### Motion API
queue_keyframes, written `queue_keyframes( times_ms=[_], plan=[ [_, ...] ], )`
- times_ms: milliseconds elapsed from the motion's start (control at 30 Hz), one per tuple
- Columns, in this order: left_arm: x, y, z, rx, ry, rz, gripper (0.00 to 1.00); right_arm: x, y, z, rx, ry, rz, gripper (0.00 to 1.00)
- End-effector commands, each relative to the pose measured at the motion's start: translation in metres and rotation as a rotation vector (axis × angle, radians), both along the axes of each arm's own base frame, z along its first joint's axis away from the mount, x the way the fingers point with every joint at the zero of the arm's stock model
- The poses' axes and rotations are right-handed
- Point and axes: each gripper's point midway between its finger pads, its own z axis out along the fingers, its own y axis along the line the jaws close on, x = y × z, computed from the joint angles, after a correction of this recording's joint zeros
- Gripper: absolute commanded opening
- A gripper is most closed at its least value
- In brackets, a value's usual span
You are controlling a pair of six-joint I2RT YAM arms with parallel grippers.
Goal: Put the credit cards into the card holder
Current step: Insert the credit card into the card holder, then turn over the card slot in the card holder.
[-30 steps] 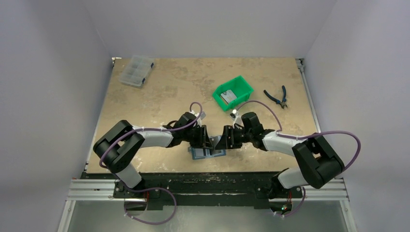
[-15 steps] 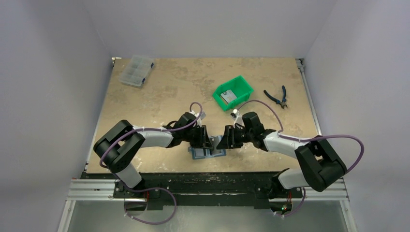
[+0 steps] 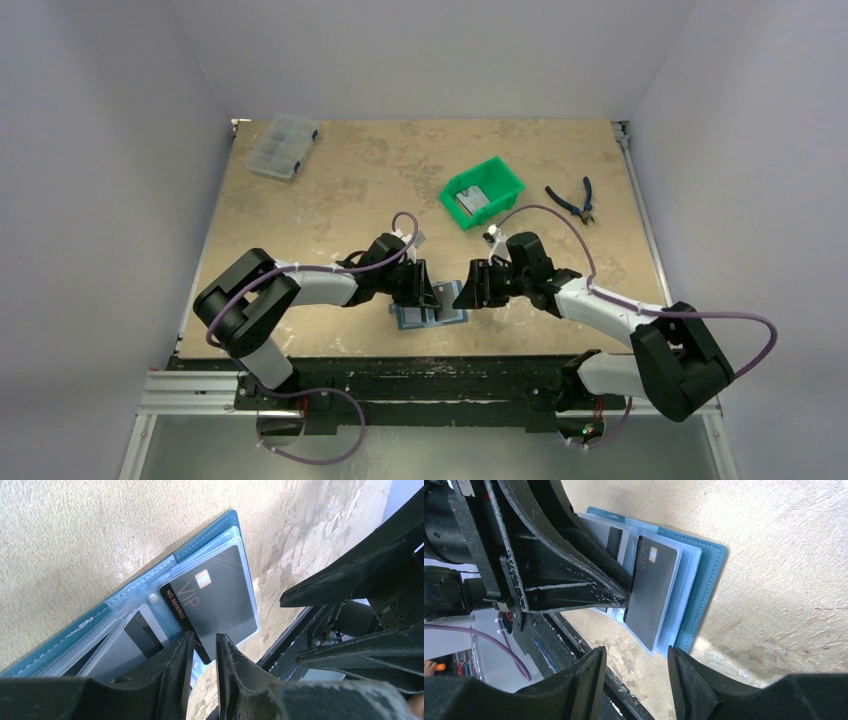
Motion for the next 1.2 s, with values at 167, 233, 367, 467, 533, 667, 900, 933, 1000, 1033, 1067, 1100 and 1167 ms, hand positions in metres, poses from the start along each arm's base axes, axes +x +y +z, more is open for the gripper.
queue_keyframes(
  times_ms=[167,233,367,467,533,667,900,933,1000,1033,1067,1100,1167],
  plan=[
    [-0.008,0.008,-0.011,0.031,0.018,-0.002,0.27,-0.002,0.012,-0.002,0.054,0.013,0.04,0.51],
    [-0.008,0.008,-0.011,0.031,0.018,-0.002,0.26,-0.003,0.014,-0.005,0.06,0.023,0.048,0.5],
    [-0.008,0.008,-0.01,0.028,0.018,-0.002,0.26,-0.003,0.018,-0.006,0.069,0.027,0.052,0.46],
    [-0.008,0.008,-0.01,0.027,0.016,-0.001,0.26,-0.003,0.019,-0.009,0.07,0.033,0.056,0.45],
    [-0.008,0.008,-0.01,0.026,0.017,0.0,0.26,-0.004,0.021,-0.009,0.076,0.035,0.06,0.45],
    [-0.009,0.008,-0.011,0.026,0.02,0.0,0.26,-0.004,0.025,-0.008,0.087,0.042,0.066,0.44],
    [-0.008,0.006,-0.004,0.01,0.008,-0.002,0.26,-0.008,0.037,0.002,0.165,0.055,0.084,0.43],
    [-0.008,0.006,-0.002,0.006,0.005,-0.003,0.26,-0.008,0.038,0.004,0.176,0.056,0.081,0.43],
    [-0.006,0.005,0.004,-0.007,-0.003,0.0,0.26,-0.007,0.04,0.008,0.196,0.052,0.075,0.43],
    [-0.006,0.004,0.008,-0.015,-0.011,0.0,0.26,-0.007,0.04,0.009,0.202,0.054,0.067,0.43],
    [-0.006,0.004,0.011,-0.021,-0.017,0.003,0.26,-0.006,0.041,0.011,0.213,0.051,0.061,0.44],
    [-0.005,0.004,0.015,-0.025,-0.024,0.003,0.26,-0.006,0.042,0.013,0.226,0.051,0.056,0.44],
    [-0.003,0.004,0.02,-0.029,-0.032,0.009,0.26,-0.003,0.046,0.019,0.262,0.043,0.049,0.44]
  ],
)
